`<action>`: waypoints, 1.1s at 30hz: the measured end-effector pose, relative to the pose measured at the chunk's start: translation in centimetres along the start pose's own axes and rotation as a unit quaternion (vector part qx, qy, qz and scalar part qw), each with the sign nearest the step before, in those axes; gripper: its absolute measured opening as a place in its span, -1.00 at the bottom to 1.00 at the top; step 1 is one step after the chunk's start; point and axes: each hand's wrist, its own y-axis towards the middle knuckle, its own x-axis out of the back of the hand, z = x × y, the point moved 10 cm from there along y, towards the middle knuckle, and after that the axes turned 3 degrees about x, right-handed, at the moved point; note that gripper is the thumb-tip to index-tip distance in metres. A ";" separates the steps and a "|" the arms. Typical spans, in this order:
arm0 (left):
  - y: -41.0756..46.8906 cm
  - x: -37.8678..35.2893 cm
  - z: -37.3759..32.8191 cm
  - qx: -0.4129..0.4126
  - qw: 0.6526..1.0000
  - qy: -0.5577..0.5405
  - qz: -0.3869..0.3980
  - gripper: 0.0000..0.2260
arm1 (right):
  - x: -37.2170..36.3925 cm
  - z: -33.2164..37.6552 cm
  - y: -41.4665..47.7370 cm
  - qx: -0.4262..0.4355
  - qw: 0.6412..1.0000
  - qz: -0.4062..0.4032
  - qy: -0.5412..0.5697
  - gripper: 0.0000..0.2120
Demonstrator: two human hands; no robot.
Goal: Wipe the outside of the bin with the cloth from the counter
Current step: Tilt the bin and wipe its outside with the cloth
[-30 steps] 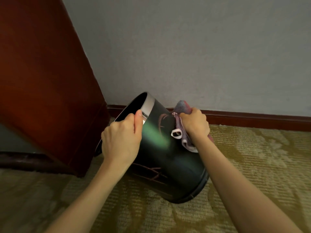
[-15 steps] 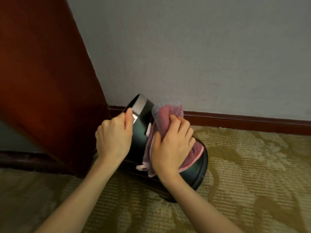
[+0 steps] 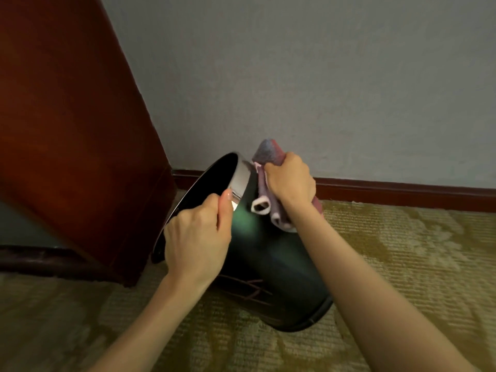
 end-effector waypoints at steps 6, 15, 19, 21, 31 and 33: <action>-0.4 -0.1 -1.1 -0.018 1.000 0.020 -0.004 -0.57 | -0.8 -1.2 1.5 -0.042 0.996 0.070 0.019 -0.70; 1.2 -0.7 -0.6 -0.013 0.999 0.035 -0.001 -0.54 | 3.6 2.1 -6.9 0.093 0.970 -0.223 0.018 -0.70; 1.3 -0.5 -0.6 -0.019 1.000 0.015 -0.008 -0.54 | 3.9 2.9 -9.3 0.133 0.956 -0.260 0.018 -0.67; 0.9 -0.4 -0.7 -0.019 1.000 0.002 -0.006 -0.55 | 4.1 2.8 -8.8 0.132 0.959 -0.251 0.019 -0.71; -0.4 -0.3 -0.5 -0.027 0.999 -0.020 0.020 -0.58 | 0.3 1.6 0.2 0.049 0.998 -0.014 0.042 -0.70; -0.6 -0.1 -0.5 -0.027 0.999 -0.015 0.016 -0.58 | -1.1 0.9 1.5 0.024 0.997 0.049 0.051 -0.68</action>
